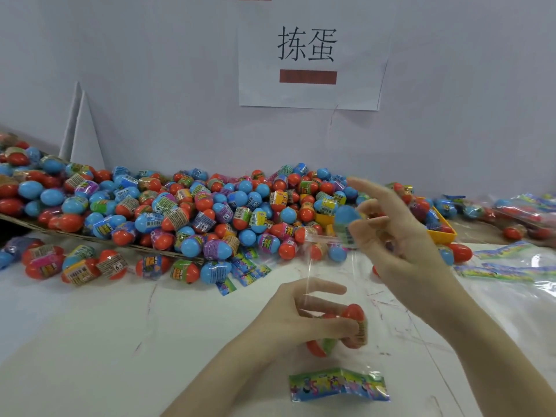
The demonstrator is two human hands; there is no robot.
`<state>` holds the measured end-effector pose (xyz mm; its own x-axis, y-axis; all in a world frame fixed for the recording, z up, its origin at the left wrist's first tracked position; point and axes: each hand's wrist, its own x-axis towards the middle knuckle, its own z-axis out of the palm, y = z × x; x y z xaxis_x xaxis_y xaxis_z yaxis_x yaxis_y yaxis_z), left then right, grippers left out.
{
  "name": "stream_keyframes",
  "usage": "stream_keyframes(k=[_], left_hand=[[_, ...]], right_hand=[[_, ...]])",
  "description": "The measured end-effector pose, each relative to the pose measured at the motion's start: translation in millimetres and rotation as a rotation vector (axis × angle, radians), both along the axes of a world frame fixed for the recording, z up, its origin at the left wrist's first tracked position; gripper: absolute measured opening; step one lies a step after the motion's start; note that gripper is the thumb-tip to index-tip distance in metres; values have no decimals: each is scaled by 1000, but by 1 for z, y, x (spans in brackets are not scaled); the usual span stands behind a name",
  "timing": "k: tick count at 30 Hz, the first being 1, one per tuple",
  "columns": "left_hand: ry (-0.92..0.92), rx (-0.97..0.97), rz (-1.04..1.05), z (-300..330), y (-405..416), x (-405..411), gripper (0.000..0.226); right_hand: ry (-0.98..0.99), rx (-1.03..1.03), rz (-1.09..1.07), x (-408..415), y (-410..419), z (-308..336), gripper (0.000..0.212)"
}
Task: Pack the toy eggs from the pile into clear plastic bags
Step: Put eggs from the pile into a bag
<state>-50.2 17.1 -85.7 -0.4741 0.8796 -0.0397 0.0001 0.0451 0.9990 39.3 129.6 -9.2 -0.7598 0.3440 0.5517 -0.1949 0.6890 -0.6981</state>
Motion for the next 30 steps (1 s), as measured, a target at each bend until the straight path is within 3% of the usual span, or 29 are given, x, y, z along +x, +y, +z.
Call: stream_keyframes(k=[2,6,12,17,23,30], left_hand=[[0,17,-3,-1,1,1,34],[0,19,6,-2,3,4,30],[16,3,-19,-1,2,5,39],[27,-8,-20,1,2,7,43],[44,-12,-22,-2,3,5,40],[91,26,-32,-2,3,10,43]], right_hand=[[-70,150,3,-1,3,-6,22],[-170,277,-25,-5,9,-17,28],[-90,312,-122,-3,5,-19,25],[-178,534,-193,-4,1,-18,44],[-81,445,-310,-4,2,-16,21],[-148,486,-368,-1,0,-13,35]])
